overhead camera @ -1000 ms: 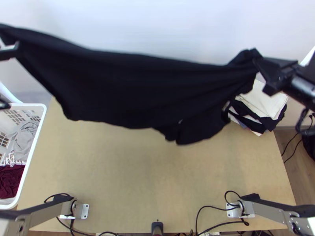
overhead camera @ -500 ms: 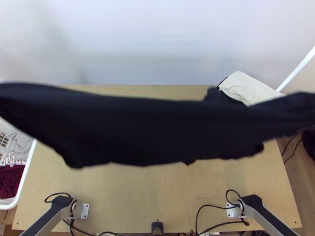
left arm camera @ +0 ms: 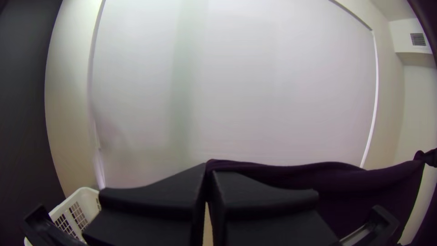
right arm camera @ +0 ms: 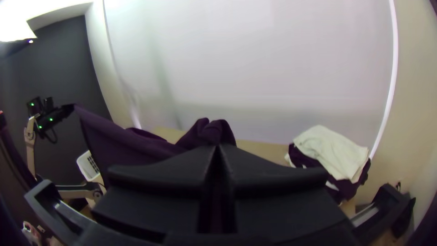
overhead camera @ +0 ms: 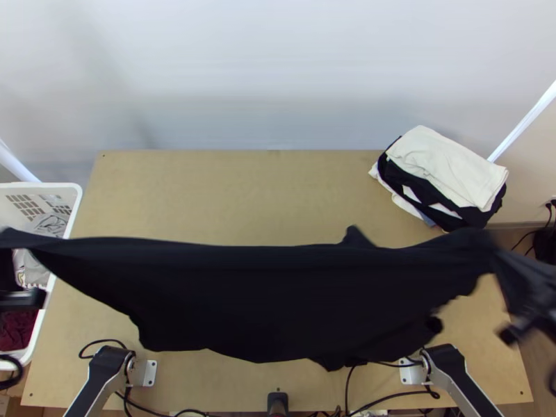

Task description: Fold the t-shirt

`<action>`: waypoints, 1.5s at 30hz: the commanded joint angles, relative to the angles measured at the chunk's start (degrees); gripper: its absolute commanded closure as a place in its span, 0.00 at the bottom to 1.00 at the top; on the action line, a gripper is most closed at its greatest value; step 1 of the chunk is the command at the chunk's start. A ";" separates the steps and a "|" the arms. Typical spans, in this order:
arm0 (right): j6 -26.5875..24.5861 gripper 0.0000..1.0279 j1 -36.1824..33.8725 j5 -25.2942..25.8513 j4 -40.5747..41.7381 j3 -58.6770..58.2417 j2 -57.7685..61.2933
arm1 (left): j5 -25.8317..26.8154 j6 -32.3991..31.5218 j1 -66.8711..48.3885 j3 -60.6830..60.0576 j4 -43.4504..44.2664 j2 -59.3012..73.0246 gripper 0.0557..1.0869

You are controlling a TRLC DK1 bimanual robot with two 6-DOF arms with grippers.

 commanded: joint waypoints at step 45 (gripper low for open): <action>9.04 0.96 -2.19 6.03 69.66 -11.37 72.55 | 7.45 -7.27 10.08 -2.86 56.87 79.22 0.96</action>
